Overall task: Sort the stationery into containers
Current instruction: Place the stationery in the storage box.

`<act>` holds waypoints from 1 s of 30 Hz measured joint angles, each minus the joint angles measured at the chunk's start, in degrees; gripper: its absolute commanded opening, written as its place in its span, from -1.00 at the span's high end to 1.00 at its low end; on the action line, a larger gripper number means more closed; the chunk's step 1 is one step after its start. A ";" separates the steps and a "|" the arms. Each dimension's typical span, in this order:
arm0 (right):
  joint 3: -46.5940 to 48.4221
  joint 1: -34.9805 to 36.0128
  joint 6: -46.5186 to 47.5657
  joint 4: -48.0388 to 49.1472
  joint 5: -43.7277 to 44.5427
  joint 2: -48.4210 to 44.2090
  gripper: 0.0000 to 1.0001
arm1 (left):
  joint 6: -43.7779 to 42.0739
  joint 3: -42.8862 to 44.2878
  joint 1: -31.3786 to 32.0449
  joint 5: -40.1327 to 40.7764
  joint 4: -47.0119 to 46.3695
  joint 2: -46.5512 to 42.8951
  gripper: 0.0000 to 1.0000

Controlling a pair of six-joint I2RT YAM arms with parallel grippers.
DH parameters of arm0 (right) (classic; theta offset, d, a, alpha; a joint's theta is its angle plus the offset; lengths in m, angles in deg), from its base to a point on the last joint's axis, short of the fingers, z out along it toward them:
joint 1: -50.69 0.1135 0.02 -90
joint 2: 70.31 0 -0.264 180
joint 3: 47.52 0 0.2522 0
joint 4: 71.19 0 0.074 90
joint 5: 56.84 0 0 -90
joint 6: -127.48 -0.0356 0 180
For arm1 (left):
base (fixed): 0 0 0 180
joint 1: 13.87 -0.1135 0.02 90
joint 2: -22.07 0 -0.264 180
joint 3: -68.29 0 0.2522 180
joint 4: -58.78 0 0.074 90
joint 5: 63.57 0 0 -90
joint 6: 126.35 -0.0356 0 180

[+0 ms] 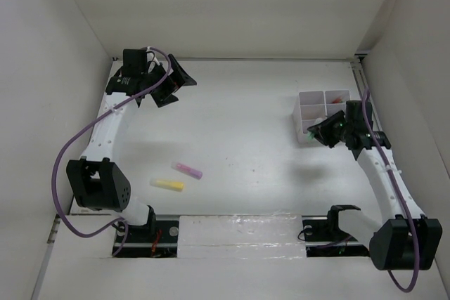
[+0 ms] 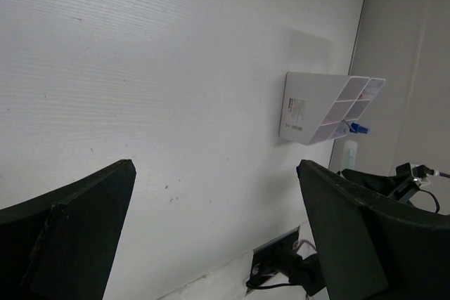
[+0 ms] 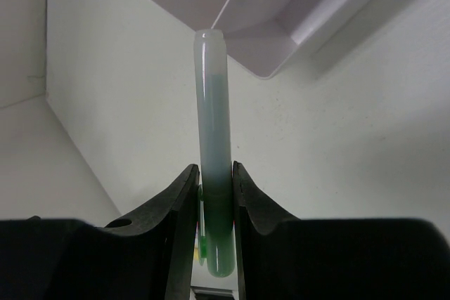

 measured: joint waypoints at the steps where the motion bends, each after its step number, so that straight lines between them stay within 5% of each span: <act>1: -0.13 0.02 -0.48 0.57 -0.20 0.02 1.00 | -0.11 0.00 0.00 -0.02 0.00 0.00 -1.00; 30: -6.47 -2.91 -4.76 11.98 -3.63 7.50 1.00 | -0.90 0.00 0.00 -0.11 0.07 0.00 -1.00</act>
